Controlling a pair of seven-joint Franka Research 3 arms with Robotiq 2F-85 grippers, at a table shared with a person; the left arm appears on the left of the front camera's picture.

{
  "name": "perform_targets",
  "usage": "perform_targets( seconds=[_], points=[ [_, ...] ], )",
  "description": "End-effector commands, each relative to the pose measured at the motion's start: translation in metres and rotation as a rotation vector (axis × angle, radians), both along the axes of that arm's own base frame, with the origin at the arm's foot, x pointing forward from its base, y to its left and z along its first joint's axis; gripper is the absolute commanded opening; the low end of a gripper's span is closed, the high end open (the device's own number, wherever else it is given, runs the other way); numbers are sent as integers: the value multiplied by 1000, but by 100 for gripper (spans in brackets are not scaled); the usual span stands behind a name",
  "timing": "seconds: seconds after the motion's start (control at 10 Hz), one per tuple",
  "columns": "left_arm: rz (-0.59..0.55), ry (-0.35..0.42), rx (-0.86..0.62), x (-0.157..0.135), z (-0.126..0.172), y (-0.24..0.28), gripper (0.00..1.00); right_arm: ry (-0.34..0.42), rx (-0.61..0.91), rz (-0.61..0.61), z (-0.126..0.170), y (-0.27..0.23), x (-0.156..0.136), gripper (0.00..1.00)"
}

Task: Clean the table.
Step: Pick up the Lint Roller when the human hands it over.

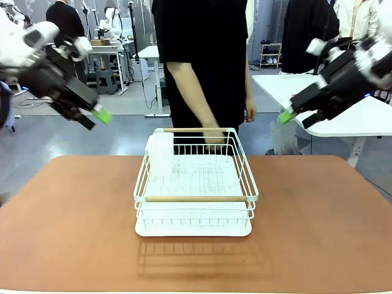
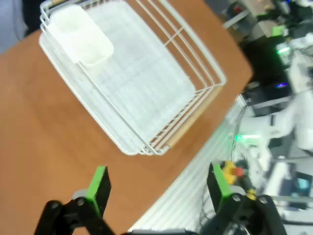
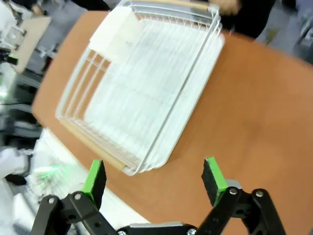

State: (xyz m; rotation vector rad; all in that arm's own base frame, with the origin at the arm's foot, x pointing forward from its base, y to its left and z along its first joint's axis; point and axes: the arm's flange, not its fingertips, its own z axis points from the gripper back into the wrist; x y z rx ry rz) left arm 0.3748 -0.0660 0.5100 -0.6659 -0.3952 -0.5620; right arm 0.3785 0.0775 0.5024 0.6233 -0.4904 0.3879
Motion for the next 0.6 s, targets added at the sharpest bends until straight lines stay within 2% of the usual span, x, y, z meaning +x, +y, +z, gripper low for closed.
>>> perform_targets(
  seconds=[0.0, 0.1, 0.2, 0.4, 0.5],
  points=[
    [-28, 106, -112, -15, -1, 59, 100, 155, 163, -22, -1, -60, -3, 100],
    [-11, 109, -182, -31, 0, 91, 100, 189, 237, 0, -4, -91, -14, 100],
    [51, 94, -246, -48, -3, 123, 100, 222, 309, -11, -10, -122, -22, 100],
    [208, 130, -337, -81, -26, 181, 100, 278, 411, -35, -28, -167, -37, 100],
    [187, 159, -334, -96, -40, 208, 100, 298, 429, -29, -36, -184, -42, 100]
  ],
)
